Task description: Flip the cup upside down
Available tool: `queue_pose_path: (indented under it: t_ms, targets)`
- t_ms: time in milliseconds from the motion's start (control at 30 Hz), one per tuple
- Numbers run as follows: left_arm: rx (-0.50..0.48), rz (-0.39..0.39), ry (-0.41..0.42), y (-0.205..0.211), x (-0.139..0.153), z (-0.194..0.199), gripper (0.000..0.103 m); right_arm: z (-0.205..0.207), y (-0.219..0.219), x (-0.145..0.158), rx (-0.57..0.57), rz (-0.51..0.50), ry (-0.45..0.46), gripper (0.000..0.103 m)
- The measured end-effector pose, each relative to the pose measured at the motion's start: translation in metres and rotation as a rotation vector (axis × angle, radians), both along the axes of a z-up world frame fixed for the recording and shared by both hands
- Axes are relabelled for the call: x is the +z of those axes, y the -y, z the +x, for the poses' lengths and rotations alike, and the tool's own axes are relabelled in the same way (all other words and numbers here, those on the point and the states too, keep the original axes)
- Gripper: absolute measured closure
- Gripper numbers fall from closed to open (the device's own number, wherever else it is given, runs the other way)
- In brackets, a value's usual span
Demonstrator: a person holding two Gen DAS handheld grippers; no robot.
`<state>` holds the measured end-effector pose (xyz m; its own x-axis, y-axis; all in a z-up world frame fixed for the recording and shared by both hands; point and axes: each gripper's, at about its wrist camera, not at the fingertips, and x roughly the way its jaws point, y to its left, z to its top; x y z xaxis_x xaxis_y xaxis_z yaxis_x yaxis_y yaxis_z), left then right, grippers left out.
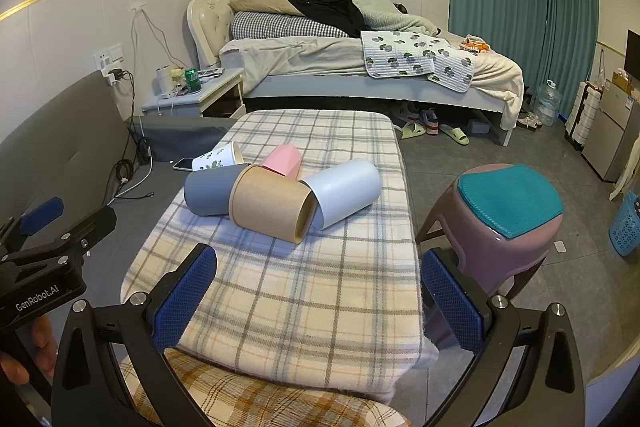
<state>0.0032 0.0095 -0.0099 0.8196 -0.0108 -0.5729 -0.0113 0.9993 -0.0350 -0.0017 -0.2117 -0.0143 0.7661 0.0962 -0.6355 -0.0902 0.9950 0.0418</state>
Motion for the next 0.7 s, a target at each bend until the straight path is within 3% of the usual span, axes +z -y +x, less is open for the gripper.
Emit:
queue_pose_path:
  t_ms: [700]
  targets:
    - [0.0, 0.0, 0.0, -0.0007, -0.0007, 0.0003, 0.0, 0.0004, 0.0004, 0.0001, 0.0, 0.003, -0.002, 0.0]
